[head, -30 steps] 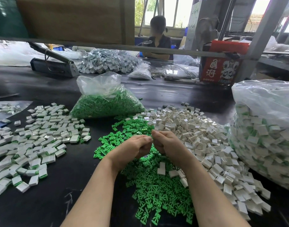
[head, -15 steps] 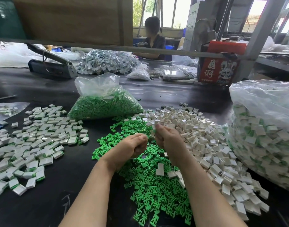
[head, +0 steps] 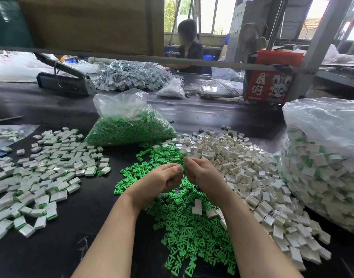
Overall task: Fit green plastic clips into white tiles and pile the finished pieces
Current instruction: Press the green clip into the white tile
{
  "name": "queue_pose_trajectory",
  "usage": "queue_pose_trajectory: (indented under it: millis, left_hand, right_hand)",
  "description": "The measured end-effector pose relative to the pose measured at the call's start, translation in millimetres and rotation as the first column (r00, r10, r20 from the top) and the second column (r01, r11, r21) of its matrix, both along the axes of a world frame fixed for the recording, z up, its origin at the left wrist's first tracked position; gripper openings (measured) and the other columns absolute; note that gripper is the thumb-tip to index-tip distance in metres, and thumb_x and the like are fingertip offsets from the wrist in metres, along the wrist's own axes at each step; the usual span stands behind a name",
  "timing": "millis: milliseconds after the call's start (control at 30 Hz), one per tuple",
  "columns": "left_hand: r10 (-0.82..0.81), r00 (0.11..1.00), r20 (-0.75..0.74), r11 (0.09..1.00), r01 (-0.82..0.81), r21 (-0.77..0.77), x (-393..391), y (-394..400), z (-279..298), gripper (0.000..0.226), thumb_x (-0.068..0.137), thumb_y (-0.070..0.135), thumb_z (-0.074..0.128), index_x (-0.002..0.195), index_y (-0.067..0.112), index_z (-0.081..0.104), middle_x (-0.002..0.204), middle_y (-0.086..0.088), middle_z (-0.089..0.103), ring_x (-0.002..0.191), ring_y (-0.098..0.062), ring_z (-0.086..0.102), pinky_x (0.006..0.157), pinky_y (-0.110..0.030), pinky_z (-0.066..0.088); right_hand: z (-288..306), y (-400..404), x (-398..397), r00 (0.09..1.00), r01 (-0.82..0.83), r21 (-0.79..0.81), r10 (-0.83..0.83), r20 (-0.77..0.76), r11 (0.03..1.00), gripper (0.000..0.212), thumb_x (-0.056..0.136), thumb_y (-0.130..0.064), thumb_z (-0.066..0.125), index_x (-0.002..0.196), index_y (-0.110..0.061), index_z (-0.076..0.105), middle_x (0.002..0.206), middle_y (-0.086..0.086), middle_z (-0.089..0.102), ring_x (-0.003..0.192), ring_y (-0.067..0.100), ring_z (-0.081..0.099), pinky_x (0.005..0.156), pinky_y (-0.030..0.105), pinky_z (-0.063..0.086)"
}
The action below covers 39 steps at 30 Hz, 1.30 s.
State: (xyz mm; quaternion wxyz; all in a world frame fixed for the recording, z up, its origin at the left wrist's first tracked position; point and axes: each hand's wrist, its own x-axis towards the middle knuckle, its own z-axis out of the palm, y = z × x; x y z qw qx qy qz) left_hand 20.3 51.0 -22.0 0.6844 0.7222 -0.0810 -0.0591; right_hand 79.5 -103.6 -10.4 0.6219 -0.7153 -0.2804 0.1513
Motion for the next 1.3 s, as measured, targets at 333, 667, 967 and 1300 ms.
queue_pose_trajectory:
  millis: [333, 667, 967, 1300]
  left_hand:
    - [0.035, 0.999, 0.005, 0.999, -0.035, 0.027, -1, -1, 0, 0.031, 0.097, 0.035, 0.041, 0.071, 0.020, 0.041, 0.056, 0.011, 0.035, 0.050, -0.006, 0.027, 0.047, -0.015, 0.027]
    - [0.064, 0.998, -0.001, 0.998, -0.064, 0.029, 4, -2, -4, 0.030, 0.094, 0.037, 0.043, 0.076, 0.032, 0.067, 0.056, 0.016, 0.038, 0.049, -0.001, 0.031, 0.045, -0.012, 0.029]
    - [0.152, 0.988, -0.001, 0.988, -0.152, 0.037, 11, -4, -15, 0.029, 0.092, 0.043, 0.047, 0.083, 0.027, 0.068, 0.061, 0.014, 0.046, 0.057, -0.004, 0.040, 0.054, -0.012, 0.037]
    - [0.197, 0.980, -0.029, 0.972, -0.191, 0.139, 9, -7, -8, 0.044, 0.088, 0.042, 0.045, 0.110, 0.010, 0.066, 0.121, -0.030, 0.061, 0.104, -0.031, 0.059, 0.105, -0.055, 0.040]
  right_hand:
    - [-1, 5, -1, 0.974, 0.079, -0.162, -0.042, 0.223, 0.984, 0.045, 0.104, -0.027, 0.042, 0.060, -0.020, 0.045, 0.053, -0.006, 0.039, 0.049, 0.009, 0.032, 0.054, 0.032, 0.028]
    - [-5, 11, -4, 0.941, 0.151, -0.332, -0.033, 0.335, 0.931, 0.054, 0.106, -0.034, 0.032, 0.068, -0.008, 0.060, 0.059, -0.003, 0.055, 0.056, 0.016, 0.049, 0.061, 0.039, 0.041]
    - [-4, 10, -1, 0.926, 0.224, -0.274, -0.116, 0.360, 0.935, 0.034, 0.102, -0.033, 0.047, 0.084, -0.009, 0.064, 0.066, -0.002, 0.059, 0.057, 0.010, 0.049, 0.057, 0.033, 0.041]
    - [-10, 13, -3, 0.879, 0.247, -0.381, -0.041, 0.474, 0.891, 0.046, 0.105, -0.037, 0.029, 0.062, -0.030, 0.043, 0.066, -0.009, 0.053, 0.067, 0.016, 0.052, 0.062, 0.033, 0.035]
